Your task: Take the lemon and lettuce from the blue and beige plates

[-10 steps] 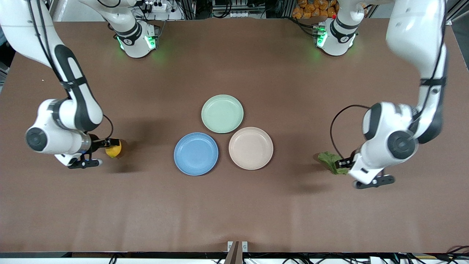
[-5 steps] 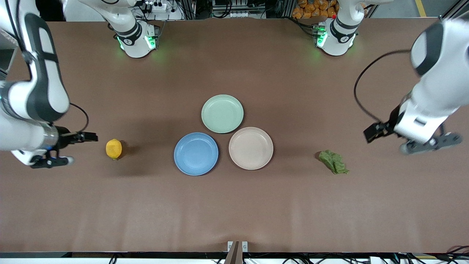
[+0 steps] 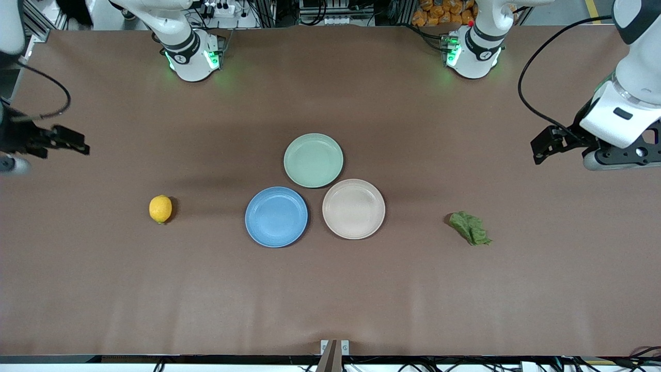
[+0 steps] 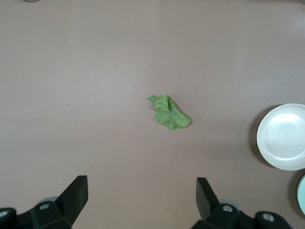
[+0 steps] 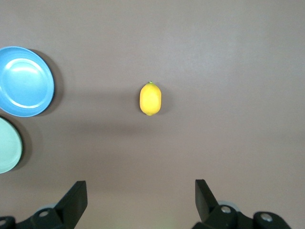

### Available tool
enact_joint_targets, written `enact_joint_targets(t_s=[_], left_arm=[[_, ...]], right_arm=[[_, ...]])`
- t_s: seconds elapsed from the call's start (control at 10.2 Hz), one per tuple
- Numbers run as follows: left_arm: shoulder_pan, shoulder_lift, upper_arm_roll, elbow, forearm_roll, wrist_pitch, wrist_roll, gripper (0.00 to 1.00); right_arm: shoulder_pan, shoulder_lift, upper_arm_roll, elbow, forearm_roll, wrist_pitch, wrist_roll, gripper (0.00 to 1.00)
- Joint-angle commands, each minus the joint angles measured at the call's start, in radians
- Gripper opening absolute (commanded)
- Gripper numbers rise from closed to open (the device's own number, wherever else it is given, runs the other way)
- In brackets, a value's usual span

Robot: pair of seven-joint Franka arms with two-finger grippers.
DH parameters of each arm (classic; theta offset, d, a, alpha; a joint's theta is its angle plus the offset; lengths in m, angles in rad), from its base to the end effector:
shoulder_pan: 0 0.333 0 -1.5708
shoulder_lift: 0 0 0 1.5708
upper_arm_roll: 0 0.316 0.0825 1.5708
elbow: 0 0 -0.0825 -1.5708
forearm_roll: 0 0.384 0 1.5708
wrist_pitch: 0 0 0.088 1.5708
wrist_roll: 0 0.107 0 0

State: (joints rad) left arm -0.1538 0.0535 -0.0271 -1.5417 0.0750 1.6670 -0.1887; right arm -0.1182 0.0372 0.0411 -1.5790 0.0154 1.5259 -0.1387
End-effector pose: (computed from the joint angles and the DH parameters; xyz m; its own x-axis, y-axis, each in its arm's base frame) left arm 0.5726 -0.0968 0.6171 0.9965 0.0009 0.0840 0.0058 -0.9983 -0.0588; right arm 0.5580 -0.0418 0.5962 0.9942 0.0626 -0.0869 0.0603 -0.9978 -0.0292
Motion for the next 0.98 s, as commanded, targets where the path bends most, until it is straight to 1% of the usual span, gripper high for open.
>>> enact_joint_targets(t_s=[0.0, 0.29, 0.39, 0.88], left_arm=[[0.029, -0.056, 0.003, -0.024, -0.049, -0.035, 0.061, 1.00], [0.052, -0.078, 0.001, -0.038, -0.064, -0.078, 0.075, 1.00], [0.075, -0.078, -0.004, -0.035, -0.064, -0.078, 0.087, 1.00], [0.094, -0.063, 0.001, -0.026, -0.064, -0.070, 0.086, 1.00]], right_arm=[[0.021, 0.003, 0.005, 0.062, -0.012, -0.079, 0.030, 1.00], [0.029, 0.004, -0.001, 0.057, -0.012, -0.079, 0.031, 1.00], [0.026, 0.004, -0.001, 0.057, -0.012, -0.081, 0.033, 1.00], [0.032, 0.006, 0.006, 0.060, -0.011, -0.079, 0.050, 1.00]])
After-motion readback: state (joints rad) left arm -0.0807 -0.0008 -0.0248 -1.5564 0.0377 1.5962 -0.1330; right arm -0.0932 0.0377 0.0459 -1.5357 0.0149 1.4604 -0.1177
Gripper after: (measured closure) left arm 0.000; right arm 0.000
